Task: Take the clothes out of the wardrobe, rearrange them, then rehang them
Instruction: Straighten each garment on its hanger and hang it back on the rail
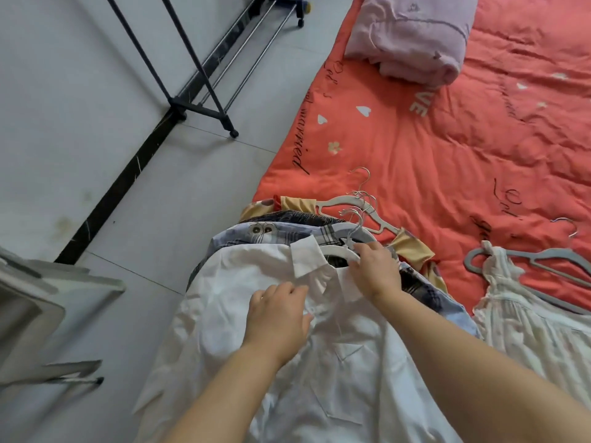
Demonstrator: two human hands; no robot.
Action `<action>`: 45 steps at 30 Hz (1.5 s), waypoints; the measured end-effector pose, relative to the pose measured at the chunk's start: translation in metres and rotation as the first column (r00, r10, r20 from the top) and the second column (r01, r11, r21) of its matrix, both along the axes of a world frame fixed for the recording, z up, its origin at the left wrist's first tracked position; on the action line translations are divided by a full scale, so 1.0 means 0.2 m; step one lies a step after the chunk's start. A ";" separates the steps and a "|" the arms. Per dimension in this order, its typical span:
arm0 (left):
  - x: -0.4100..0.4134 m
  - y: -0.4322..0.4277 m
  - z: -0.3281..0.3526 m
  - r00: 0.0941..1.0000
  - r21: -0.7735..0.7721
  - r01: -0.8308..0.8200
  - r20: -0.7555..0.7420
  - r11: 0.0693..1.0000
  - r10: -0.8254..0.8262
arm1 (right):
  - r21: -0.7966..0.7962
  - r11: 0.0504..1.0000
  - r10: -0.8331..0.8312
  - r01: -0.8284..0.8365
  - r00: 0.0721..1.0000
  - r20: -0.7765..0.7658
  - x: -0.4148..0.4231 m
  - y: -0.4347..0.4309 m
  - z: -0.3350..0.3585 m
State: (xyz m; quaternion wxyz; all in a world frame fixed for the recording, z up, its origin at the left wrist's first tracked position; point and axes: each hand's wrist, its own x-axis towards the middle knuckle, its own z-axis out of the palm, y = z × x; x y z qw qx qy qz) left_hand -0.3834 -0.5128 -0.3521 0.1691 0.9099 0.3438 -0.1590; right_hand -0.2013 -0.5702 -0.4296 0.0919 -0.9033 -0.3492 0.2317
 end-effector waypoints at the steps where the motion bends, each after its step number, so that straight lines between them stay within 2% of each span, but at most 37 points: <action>1: 0.01 0.01 -0.03 1.000 -0.003 -0.004 0.002 1.000 0.004 | -0.010 1.000 0.002 -0.002 1.000 0.011 0.01 0.02 -0.04; 5: 0.03 0.05 -0.10 1.000 -0.007 -0.006 -0.016 1.000 0.006 | -0.016 0.999 0.042 -0.041 0.992 0.120 0.00 0.03 -0.15; 7: 0.02 0.06 -0.09 1.000 -0.011 -0.005 -0.010 1.000 0.005 | 0.060 0.998 -0.003 -0.007 0.987 0.163 0.00 0.03 -0.15; 9: 0.01 0.06 -0.07 1.000 0.001 -0.002 0.001 1.000 0.002 | 0.200 0.979 -0.023 -0.025 0.973 0.231 -0.01 0.01 -0.13; 10: 0.00 0.07 -0.06 1.000 0.012 0.000 0.031 1.000 -0.001 | 0.273 0.960 -0.019 -0.062 0.958 0.287 -0.01 -0.01 -0.11; 14: 0.00 0.06 0.01 0.942 0.181 -0.003 0.331 0.983 -0.058 | 0.473 0.859 -0.030 -0.195 0.903 0.428 -0.08 -0.11 0.06; 19: -0.01 0.01 0.25 0.879 0.299 0.000 0.455 0.954 -0.142 | 0.631 0.724 -0.110 -0.278 0.857 0.504 -0.29 -0.29 0.37; 25: -0.21 -0.20 0.54 0.792 0.377 0.117 0.523 0.919 -0.316 | 0.730 0.595 -0.199 -0.335 0.819 0.538 -0.62 -0.57 0.85; 29: -0.37 -0.45 0.78 0.674 0.383 0.177 0.624 0.907 -0.395 | 0.745 0.603 -0.337 -0.285 0.755 0.562 -0.84 -0.88 1.11; 34: -0.55 -0.86 1.01 0.419 0.452 0.272 0.739 0.850 -0.527 | 0.761 0.626 -0.490 -0.171 0.673 0.554 -1.12 -1.38 1.38; 39: -0.66 -1.33 1.19 0.177 0.518 0.309 0.793 0.798 -0.583 | 0.757 0.643 -0.551 -0.112 0.620 0.559 -1.35 -1.91 1.60; 45: -0.63 -1.93 1.34 0.065 0.522 0.358 0.813 0.774 -0.578 | 0.760 0.649 -0.658 0.025 0.521 0.544 -1.47 -2.50 1.76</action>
